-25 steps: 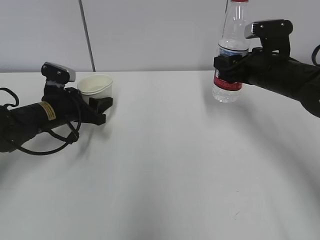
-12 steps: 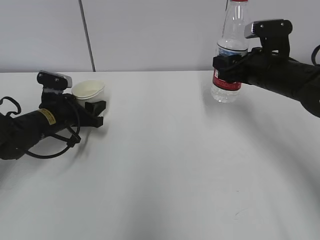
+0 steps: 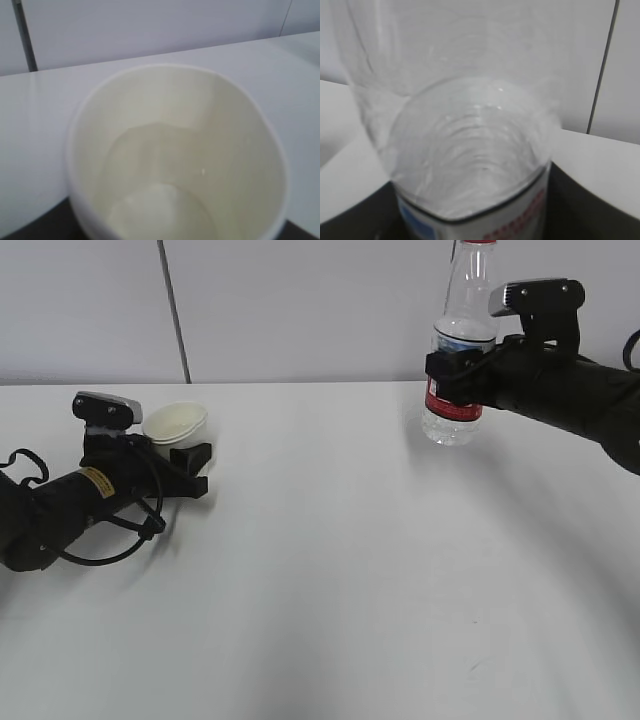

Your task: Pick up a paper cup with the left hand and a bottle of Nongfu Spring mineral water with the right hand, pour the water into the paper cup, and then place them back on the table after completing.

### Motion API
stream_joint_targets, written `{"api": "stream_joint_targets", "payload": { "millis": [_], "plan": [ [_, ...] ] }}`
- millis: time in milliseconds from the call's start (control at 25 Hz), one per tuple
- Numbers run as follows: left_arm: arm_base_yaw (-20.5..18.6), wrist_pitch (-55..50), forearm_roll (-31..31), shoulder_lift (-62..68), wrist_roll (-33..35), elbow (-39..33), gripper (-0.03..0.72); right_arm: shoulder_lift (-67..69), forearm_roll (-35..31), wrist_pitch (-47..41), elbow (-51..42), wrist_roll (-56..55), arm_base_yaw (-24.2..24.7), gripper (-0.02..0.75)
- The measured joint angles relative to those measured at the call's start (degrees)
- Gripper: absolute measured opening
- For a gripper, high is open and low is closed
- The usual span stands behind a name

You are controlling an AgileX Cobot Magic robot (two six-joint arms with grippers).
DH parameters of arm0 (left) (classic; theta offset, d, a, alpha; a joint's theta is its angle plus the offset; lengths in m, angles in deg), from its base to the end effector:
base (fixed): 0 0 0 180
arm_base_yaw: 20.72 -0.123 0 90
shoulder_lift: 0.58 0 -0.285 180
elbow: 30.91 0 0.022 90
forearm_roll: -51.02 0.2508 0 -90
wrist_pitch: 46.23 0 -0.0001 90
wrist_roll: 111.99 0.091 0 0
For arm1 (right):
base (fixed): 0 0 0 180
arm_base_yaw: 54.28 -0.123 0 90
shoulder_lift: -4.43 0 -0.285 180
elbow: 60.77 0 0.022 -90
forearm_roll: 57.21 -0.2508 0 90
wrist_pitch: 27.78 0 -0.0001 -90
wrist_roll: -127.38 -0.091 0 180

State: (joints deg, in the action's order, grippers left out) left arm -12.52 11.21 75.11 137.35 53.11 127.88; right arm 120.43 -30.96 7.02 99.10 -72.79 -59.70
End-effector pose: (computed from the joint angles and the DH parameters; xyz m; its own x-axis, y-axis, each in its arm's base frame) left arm 0.3957 -0.0886 0.0665 -0.2523 0.0137 -0.9675 0.4582 0.8824 -0.1070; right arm 0.3960 0.0606 0.1919 -0.2330 -0.0539 -0.9710 -0.3428 0.9389 0.0301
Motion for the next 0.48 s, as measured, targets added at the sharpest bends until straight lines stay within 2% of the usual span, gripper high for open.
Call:
{"api": "stream_joint_targets", "payload": {
  "millis": [160,360,480],
  "plan": [
    [0.00,0.35,-0.02,0.05,0.00,0.00,0.384,0.00,0.00,0.00,0.00,0.00,0.00,0.408],
    [0.00,1.60,-0.02,0.16,0.00,0.00,0.468,0.00,0.00,0.00,0.00,0.00,0.00,0.408],
    [0.00,2.66,-0.02,0.16,0.00,0.00,0.490,0.00,0.00,0.00,0.00,-0.11,0.00,0.408]
  ]
}}
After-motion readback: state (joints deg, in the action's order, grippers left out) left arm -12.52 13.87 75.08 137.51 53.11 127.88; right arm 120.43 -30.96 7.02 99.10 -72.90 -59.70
